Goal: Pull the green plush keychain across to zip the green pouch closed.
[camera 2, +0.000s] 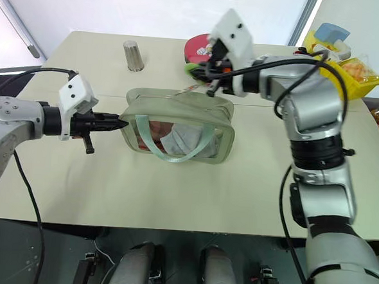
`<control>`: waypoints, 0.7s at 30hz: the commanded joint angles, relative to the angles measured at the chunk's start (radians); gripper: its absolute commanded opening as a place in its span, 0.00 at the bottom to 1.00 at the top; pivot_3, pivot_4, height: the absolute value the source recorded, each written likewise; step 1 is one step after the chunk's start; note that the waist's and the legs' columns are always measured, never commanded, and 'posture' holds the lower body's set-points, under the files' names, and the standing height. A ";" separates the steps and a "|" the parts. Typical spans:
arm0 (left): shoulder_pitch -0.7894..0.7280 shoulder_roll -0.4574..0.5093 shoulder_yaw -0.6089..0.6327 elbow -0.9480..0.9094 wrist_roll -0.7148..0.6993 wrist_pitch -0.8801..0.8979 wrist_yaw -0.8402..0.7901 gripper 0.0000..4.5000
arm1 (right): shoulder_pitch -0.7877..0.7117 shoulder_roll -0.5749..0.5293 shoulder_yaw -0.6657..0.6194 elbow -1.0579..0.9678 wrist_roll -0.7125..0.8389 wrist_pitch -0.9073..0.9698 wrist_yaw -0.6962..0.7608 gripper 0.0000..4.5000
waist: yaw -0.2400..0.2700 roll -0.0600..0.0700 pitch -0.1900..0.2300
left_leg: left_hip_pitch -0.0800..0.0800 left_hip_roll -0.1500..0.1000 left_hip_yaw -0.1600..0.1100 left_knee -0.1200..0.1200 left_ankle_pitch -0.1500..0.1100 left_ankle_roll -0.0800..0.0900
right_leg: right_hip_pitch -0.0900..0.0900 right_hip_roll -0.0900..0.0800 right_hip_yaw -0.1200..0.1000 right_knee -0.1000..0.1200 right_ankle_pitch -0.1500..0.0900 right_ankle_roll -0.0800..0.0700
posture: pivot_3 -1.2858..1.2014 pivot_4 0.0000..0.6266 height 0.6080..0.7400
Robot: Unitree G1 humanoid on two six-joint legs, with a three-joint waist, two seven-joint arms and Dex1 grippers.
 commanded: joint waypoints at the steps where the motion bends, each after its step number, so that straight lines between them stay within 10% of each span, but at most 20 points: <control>1: 0.019 0.000 0.020 -0.030 -0.009 0.013 0.014 0.00 | 0.044 -0.083 -0.049 -0.059 -0.079 -0.022 -0.076 0.01 | -0.002 0.000 0.000 | 0.000 0.000 0.000 0.000 0.000 0.000 | 0.000 0.000 0.000 0.000 0.000 0.000 | 0.52 0.24 1.00; 10: 0.000 -0.034 -0.015 -0.028 -0.023 0.035 0.030 0.00 | 0.270 -0.230 -0.033 -0.109 -0.242 -0.098 -0.179 0.01 | 0.003 0.000 0.000 | 0.000 0.000 0.000 0.000 0.000 0.000 | 0.001 0.000 0.000 -0.001 0.000 0.000 | 0.52 0.24 1.00; 21: -0.020 -0.045 -0.025 -0.019 -0.021 0.037 0.025 0.00 | 0.538 -0.012 -0.056 -0.108 -0.189 -0.087 -0.286 0.01 | 0.000 0.000 0.000 | 0.002 0.000 0.000 0.000 0.000 0.000 | 0.003 0.001 0.000 -0.001 0.000 0.000 | 0.52 0.24 1.00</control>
